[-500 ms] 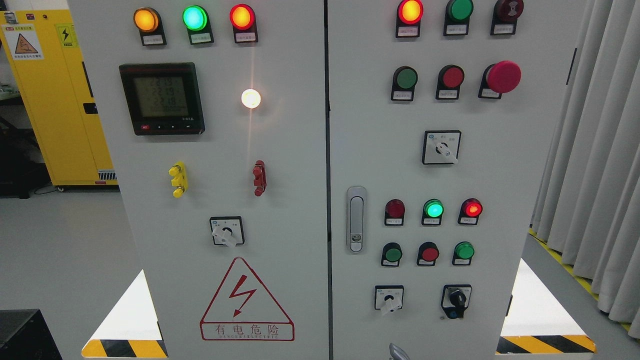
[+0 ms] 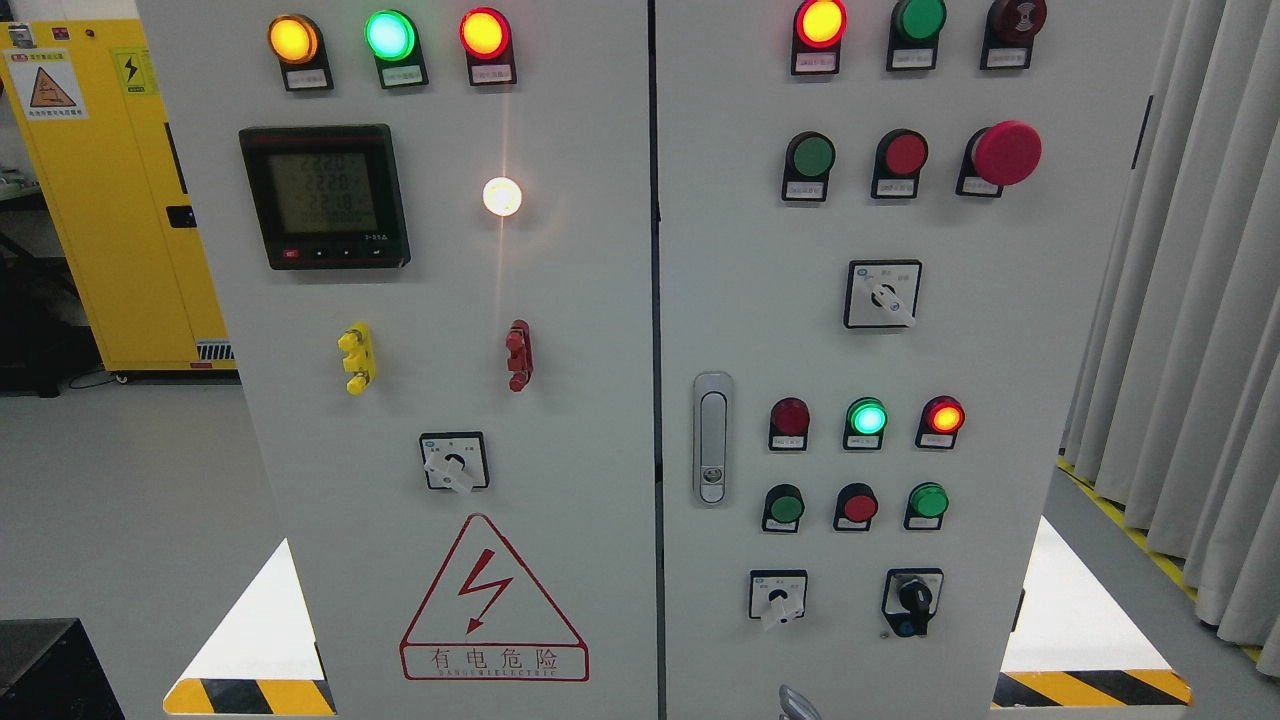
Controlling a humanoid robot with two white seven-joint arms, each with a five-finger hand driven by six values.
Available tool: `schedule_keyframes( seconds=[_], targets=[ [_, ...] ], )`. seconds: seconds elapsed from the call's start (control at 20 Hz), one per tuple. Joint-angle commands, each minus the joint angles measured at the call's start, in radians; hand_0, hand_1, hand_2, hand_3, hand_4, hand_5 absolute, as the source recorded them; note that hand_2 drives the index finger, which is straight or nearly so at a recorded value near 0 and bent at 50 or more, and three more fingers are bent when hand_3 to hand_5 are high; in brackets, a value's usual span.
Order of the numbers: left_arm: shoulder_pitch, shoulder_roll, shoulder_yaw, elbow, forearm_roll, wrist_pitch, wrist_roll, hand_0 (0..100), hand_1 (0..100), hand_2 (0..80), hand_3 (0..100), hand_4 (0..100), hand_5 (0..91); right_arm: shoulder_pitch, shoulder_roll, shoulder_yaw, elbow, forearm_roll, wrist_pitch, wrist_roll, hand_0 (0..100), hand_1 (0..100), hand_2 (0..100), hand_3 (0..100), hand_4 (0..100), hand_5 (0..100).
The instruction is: Press green start button
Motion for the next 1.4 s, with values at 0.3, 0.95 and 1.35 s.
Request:
schedule_keyframes(
  seconds=[0.3, 0.95, 1.35],
  targets=[
    [0.0, 0.0, 0.0, 0.0, 0.0, 0.0, 0.0, 12, 56, 0.0, 0, 0, 0.0, -0.014, 0.004, -0.014, -0.042, 0.1, 0.04, -0.022, 56, 88, 0, 100, 100, 100],
    [0.0, 0.0, 0.0, 0.0, 0.0, 0.0, 0.0, 12, 56, 0.0, 0, 0, 0.0, -0.235, 0.011, -0.153, 0.003, 0.695, 0.046, -0.103, 78, 94, 0, 100, 100, 100],
    [0.0, 0.0, 0.0, -0.001, 0.0, 0.0, 0.0, 12, 56, 0.0, 0, 0, 0.0, -0.358, 0.01, -0.169, 0.097, 0.74, 0.049, -0.103, 86, 95, 0, 100, 100, 100]
  ],
)
